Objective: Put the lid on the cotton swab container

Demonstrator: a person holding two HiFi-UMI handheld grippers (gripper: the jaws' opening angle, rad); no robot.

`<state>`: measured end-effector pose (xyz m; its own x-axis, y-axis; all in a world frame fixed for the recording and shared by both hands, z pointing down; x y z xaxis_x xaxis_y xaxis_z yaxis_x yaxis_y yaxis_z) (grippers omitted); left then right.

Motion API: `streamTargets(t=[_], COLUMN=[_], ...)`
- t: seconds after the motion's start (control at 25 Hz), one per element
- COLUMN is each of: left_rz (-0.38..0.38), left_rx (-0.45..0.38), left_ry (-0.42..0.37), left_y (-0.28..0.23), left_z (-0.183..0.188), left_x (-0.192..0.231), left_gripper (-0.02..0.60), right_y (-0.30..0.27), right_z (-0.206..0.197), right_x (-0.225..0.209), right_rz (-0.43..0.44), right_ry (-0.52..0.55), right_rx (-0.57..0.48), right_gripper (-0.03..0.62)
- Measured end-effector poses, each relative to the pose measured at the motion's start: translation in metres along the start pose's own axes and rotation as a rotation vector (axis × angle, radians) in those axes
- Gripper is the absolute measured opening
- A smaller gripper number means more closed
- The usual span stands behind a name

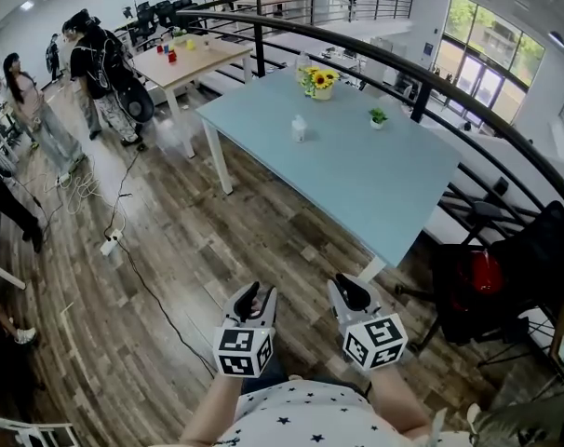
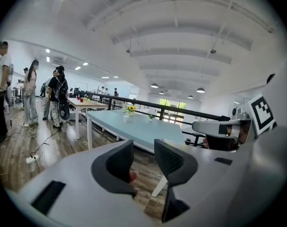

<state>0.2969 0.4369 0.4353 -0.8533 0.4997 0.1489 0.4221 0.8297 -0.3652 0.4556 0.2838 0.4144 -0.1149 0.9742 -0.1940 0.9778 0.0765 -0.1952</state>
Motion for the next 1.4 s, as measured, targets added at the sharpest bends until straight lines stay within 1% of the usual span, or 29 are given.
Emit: streamTargets(t=[0.16, 0.32, 0.56, 0.72, 1.04, 1.4], left_rz=[0.002, 0.008, -0.009, -0.021, -0.047, -0.079], left_rx=[-0.006, -0.014, -0.007, -0.006, -0.004, 0.001], left_ry=[0.003, 0.006, -0.010, -0.015, -0.024, -0.053], left_y=[-0.028, -0.062, -0.114, -0.153, -0.222, -0.286], left_z=[0.012, 0.034, 0.066, 0.092, 0.133, 0.147], left_x=[0.022, 0.047, 0.083, 0.110, 0.158, 0.207], left_gripper=[0.152, 0.169, 0.199, 0.206, 0.209, 0.212], right_y=[-0.034, -0.076, -0.138, -0.184, -0.263, -0.335], right_z=[0.006, 0.020, 0.047, 0.064, 0.094, 0.094], right_x=[-0.015, -0.031, -0.055, -0.072, -0.100, -0.125], right_rz=[0.003, 0.009, 0.009, 0.007, -0.014, -0.051], right_ry=[-0.008, -0.003, -0.007, -0.012, -0.014, -0.027], right_rx=[0.007, 0.019, 0.032, 0.033, 0.005, -0.016], right_gripper=[0.080, 0.124, 0.166, 0.189, 0.201, 0.201])
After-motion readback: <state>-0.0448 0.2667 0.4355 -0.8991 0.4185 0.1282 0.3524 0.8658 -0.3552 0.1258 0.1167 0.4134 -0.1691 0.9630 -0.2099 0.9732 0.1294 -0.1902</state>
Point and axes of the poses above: the fingertips, and each gripper's own axes: y backward along the fingers, x to its left, z out of its top, the point moved 9 cm from there along y, backward along the fingers, and after that the axes turned 9 degrees about z, right-handed, at the moved point
